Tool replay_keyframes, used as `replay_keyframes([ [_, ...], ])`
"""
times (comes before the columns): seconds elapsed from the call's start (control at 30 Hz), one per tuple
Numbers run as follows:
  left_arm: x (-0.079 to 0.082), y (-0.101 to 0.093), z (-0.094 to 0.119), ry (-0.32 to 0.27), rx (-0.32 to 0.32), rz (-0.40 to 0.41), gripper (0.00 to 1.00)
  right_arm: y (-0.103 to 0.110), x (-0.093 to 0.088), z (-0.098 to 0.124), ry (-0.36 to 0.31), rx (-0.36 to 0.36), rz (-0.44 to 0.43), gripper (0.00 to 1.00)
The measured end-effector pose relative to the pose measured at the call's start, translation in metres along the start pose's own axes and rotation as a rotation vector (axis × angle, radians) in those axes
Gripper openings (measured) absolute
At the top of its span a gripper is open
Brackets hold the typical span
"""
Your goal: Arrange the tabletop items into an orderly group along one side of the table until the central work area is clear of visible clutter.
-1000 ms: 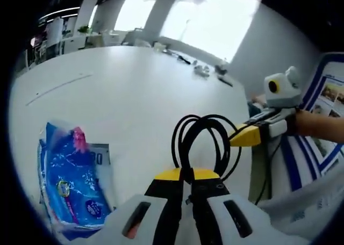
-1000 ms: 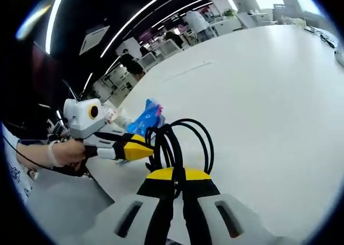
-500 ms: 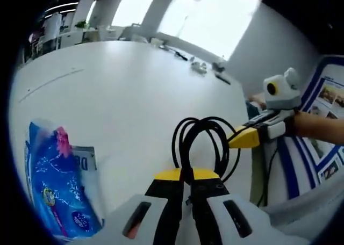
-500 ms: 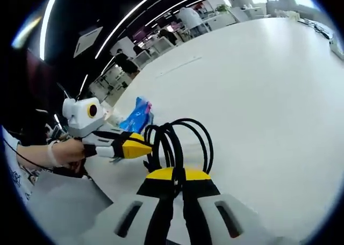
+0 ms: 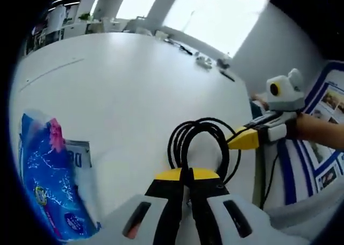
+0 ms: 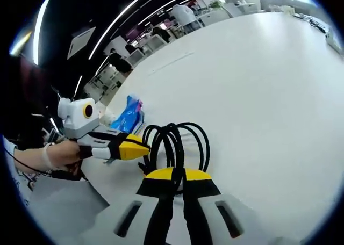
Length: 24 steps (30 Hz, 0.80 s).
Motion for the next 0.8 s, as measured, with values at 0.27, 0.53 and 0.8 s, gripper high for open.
replay_keyframes([
  [0.27, -0.001, -0.001, -0.003, 0.012, 0.005, 0.023, 0.00, -0.005, -0.002, 0.002, -0.006, -0.024, -0.038, 0.01],
  [0.53, -0.001, -0.004, -0.005, 0.013, 0.003, 0.016, 0.00, -0.009, -0.003, 0.002, 0.002, -0.033, -0.038, 0.02],
  [0.8, -0.002, -0.004, -0.007, 0.015, 0.009, 0.013, 0.01, -0.011, -0.004, 0.000, 0.012, -0.049, -0.032, 0.02],
])
Point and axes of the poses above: the point that each gripper's makers call its tool centre point, and the gripper's own axes: z roughly backward along the fingers, y roughly to its left, x roughly out of its top, the point moved 7 cm from there along z, roughly backward along the fingers, and after that the axes turned 11 degrees about -y, right-handed, at the moved point
